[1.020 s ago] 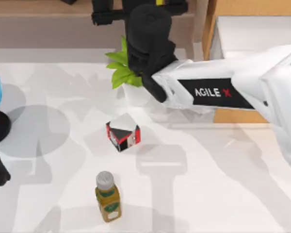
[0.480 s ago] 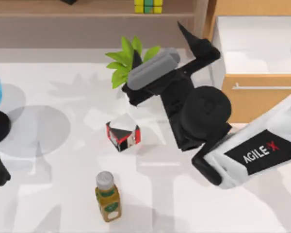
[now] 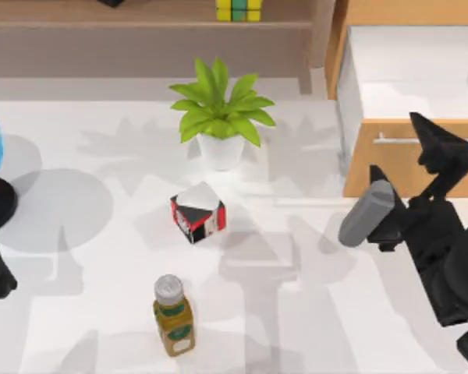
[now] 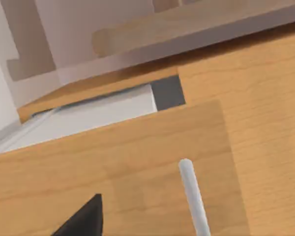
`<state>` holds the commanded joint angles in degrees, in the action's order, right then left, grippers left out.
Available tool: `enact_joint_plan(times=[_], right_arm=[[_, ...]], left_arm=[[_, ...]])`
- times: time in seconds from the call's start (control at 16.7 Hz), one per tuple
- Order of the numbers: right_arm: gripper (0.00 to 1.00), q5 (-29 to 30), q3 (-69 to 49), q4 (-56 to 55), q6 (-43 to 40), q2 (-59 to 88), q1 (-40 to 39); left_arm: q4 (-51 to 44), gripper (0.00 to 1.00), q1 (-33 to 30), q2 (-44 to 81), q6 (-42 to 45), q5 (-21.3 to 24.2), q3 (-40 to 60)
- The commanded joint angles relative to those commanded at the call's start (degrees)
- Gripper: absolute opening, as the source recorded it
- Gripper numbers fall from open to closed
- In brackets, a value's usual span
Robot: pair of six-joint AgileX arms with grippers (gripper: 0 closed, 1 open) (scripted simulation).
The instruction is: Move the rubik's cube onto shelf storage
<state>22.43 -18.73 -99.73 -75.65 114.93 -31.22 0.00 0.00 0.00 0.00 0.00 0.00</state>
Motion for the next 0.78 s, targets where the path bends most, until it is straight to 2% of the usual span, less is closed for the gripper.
enact_joint_plan(times=[0.3,0.78], right_arm=[[1.0,-0.72,6.24,-1.05,-12.5,-1.51,10.42],[1.0,-0.85,5.62,-0.68,-13.38,-0.82,11.46]], left_arm=[[0.0,1.0,0.0,0.0,0.0,0.0,0.0],[0.0,1.0,0.0,0.0,0.0,0.0,0.0]])
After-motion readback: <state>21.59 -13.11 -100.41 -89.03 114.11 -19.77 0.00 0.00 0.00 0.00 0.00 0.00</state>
